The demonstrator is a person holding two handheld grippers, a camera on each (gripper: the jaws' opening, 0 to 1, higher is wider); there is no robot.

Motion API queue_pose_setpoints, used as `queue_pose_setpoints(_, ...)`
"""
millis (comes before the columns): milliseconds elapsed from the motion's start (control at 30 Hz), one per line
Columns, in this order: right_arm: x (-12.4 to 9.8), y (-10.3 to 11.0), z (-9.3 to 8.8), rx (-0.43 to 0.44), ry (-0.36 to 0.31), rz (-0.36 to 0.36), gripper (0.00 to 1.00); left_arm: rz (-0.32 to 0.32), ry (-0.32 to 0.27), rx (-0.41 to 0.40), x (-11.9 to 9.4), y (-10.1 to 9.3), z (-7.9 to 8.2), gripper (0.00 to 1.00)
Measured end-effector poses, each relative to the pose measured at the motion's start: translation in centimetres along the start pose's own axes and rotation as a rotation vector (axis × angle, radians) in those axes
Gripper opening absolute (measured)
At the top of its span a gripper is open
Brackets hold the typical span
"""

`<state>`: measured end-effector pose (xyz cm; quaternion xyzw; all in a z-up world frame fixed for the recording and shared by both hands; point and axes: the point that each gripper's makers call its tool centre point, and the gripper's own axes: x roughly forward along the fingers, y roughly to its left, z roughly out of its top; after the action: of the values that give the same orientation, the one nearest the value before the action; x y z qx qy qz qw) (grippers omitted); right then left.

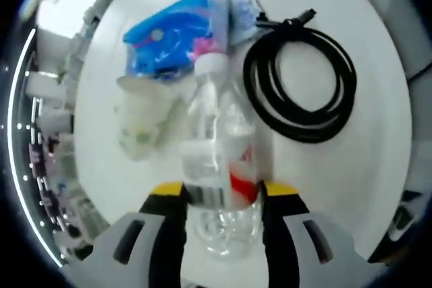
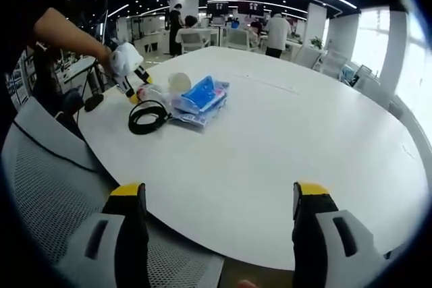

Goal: Arrange the tabletop items into an orderly group along one side of the table until the central work area is clear of visible clutter.

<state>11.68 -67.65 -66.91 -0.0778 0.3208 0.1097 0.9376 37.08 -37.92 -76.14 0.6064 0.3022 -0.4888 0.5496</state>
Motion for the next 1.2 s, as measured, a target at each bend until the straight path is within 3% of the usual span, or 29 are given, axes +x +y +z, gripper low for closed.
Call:
queue_pose_setpoints(533, 0.08, 0.12, 0.08, 0.003, -0.002, 0.008, 0.92, -0.109, -0.038, -0.012, 0.43, -0.03, 0.02, 0.4)
queue_pose_setpoints(1200, 0.03, -0.3, -0.35, 0.016, 0.017, -0.01, 0.91, -0.239, -0.032, -0.053, 0.86, -0.41, 0.13, 0.38)
